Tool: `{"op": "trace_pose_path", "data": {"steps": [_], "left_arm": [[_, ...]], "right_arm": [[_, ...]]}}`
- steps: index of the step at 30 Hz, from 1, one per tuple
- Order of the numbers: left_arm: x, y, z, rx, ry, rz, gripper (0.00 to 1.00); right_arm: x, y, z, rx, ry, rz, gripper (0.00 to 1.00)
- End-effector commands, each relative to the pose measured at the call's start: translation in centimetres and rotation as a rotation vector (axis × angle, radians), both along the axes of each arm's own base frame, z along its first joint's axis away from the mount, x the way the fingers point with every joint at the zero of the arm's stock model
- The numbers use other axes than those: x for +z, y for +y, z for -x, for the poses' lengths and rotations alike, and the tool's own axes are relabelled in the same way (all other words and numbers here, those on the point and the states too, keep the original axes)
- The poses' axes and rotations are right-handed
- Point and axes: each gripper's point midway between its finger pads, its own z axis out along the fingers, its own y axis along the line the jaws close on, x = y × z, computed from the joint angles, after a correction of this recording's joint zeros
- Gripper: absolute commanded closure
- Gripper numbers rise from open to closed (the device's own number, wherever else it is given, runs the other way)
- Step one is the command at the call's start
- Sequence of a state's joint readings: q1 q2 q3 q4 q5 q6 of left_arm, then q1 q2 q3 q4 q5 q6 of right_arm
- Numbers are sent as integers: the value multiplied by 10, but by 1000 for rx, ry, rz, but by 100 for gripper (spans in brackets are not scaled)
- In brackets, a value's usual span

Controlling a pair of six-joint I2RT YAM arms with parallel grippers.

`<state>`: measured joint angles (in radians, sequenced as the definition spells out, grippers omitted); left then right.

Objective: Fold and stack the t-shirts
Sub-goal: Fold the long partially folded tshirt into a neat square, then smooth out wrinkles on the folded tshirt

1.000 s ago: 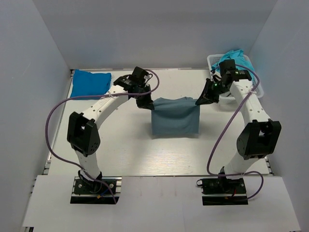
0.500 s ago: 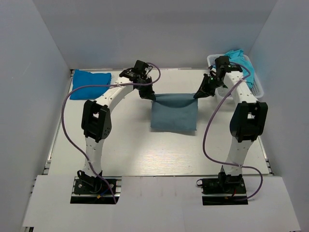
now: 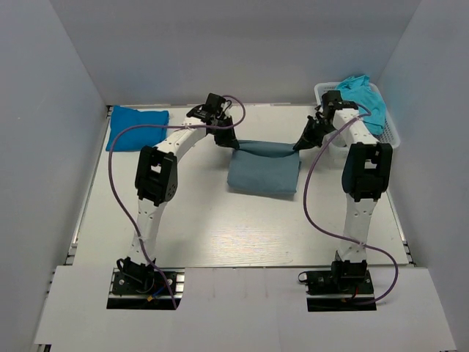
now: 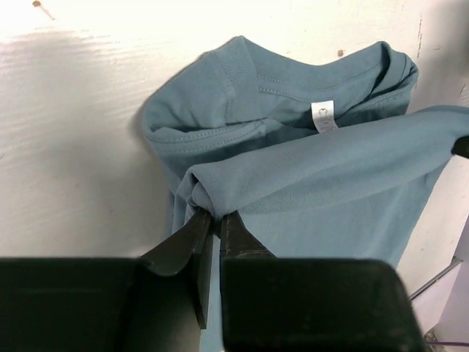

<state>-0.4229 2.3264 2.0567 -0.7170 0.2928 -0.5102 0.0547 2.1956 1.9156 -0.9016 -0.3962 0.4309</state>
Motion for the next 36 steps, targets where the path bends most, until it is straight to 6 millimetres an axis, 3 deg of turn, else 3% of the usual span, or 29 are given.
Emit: {"op": "trace_pose_path", "data": {"steps": [1, 2, 3, 5, 6, 7, 8, 10, 11, 13, 14, 15, 16, 17, 18, 19, 21, 26, 27, 28, 30, 32, 36], "left_arm": [[27, 0, -21, -12, -97, 36, 81], [27, -3, -24, -17, -104, 46, 79], [27, -3, -24, -17, -104, 47, 66], [33, -5, -29, -17, -123, 54, 24], [33, -5, -29, -24, -127, 50, 0], [39, -5, -29, -24, -137, 54, 0], [52, -4, -31, -16, -166, 56, 0], [73, -1, -37, -9, -219, 45, 0], [87, 3, -35, -13, -244, 33, 0], [111, 1, -32, -10, -294, 23, 0], [116, 4, -29, -3, -302, 18, 0], [124, -2, -23, -23, -325, 23, 0], [132, -10, -14, -56, -342, 60, 0], [135, -17, -5, -102, -335, 109, 0], [125, -19, 1, -107, -308, 123, 0], [125, -22, 0, -110, -312, 143, 0], [118, -36, 6, -147, -294, 161, 0], [78, -63, 1, -188, -256, 179, 0], [76, -66, -3, -181, -254, 185, 0], [56, -68, -6, -180, -226, 173, 0], [47, -67, -17, -155, -237, 149, 0], [24, -66, -20, -143, -208, 122, 0], [-11, -64, -23, -120, -167, 92, 0]], "right_arm": [[-1, -21, -20, -68, -49, 56, 100], [-6, -21, -20, -84, -46, 61, 100], [-9, -25, -20, -99, -42, 63, 100], [-9, -24, -19, -112, -41, 57, 93], [-12, -27, -20, -120, -43, 66, 72], [-15, -28, -21, -126, -39, 73, 51], [-10, -30, -26, -122, -58, 83, 10], [-2, -32, -32, -118, -78, 96, 10], [19, -33, -41, -102, -133, 99, 10], [33, -32, -43, -88, -170, 108, 10], [59, -28, -41, -82, -229, 96, 10], [67, -26, -43, -77, -264, 86, 10], [66, -20, -32, -62, -270, 59, 10], [81, -11, -24, -43, -300, 12, 10], [88, -6, -30, -31, -363, -12, 10], [79, 6, -10, 6, -327, -73, 10], [82, 20, 0, 39, -340, -105, 10], [74, 47, -8, 113, -384, -151, 10], [59, 51, -11, 109, -357, -143, 10], [55, 52, -13, 95, -344, -146, 10], [32, 49, -24, 58, -308, -134, 10], [18, 42, -34, 17, -298, -96, 10], [-11, 33, -38, -25, -252, -42, 10]]}}
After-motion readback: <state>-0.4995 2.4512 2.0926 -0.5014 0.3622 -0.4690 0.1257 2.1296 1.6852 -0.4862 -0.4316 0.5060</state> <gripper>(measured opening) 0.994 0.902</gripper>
